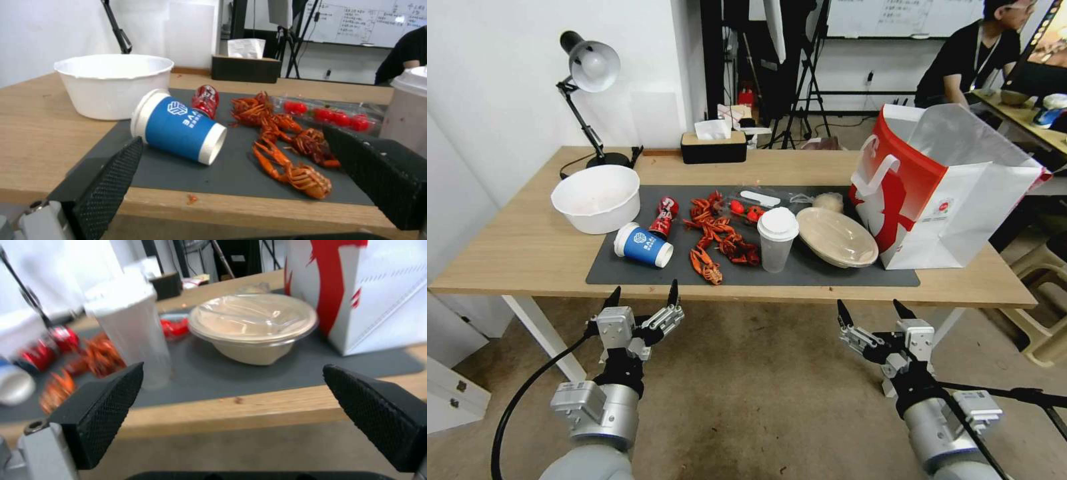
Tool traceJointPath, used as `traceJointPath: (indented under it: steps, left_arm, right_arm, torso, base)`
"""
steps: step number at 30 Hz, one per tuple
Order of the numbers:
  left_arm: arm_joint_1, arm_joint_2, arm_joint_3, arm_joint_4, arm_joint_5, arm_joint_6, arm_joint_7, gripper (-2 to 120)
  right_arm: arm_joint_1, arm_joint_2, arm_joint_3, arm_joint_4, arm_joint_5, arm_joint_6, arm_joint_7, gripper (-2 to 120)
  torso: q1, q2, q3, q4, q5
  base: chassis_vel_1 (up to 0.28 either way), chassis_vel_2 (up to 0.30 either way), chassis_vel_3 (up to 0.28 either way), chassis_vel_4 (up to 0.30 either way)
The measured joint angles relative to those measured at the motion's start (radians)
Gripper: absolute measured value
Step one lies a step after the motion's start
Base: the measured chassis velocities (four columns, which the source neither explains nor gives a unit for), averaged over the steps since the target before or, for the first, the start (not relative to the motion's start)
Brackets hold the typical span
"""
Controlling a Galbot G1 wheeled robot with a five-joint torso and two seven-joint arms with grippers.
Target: Pick up the trash from the table and place it into the takeout bag.
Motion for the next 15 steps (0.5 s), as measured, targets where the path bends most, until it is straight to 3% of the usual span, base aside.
traceJointPath:
  steps: [5, 8, 12, 14, 15]
  left_arm:
    - [-0.004, 0.003, -0.01, 0.01, 0.001, -0.004, 0.003, 100]
    - [-0.009, 0.009, -0.026, 0.028, 0.005, -0.017, 0.011, 100]
    - [-0.014, 0.013, -0.026, 0.036, 0.005, -0.019, 0.014, 100]
    - [-0.018, 0.016, -0.023, 0.052, 0.011, -0.026, 0.019, 100]
    - [-0.018, 0.016, -0.023, 0.052, 0.011, -0.026, 0.019, 100]
  right_arm:
    - [0.012, -0.001, -0.006, -0.002, 0.074, -0.009, 0.019, 100]
    - [0.046, -0.007, -0.012, -0.007, 0.272, -0.026, 0.072, 100]
    - [0.061, -0.006, -0.012, -0.009, 0.376, -0.032, 0.106, 100]
    - [0.094, 0.0, -0.003, -0.02, 0.543, -0.033, 0.166, 100]
    - [0.094, 0.0, -0.003, -0.02, 0.543, -0.033, 0.166, 100]
  torso:
    - [0.0, 0.0, 0.0, 0.0001, 0.0001]
    - [0.0, 0.0, 0.0, 0.0002, 0.0001]
    - [0.0, 0.0, 0.0, 0.0001, 0.0001]
    - [0.0, 0.0, 0.0, -0.0001, 0.0]
    - [0.0, 0.0, 0.0, -0.0001, 0.0]
  base:
    - [0.0, 0.0, 0.0, 0.0]
    - [0.0, 0.0, 0.0, 0.0]
    - [0.0, 0.0, 0.0, 0.0]
    - [0.0, 0.0, 0.0, 0.0]
    - [0.0, 0.0, 0.0, 0.0]
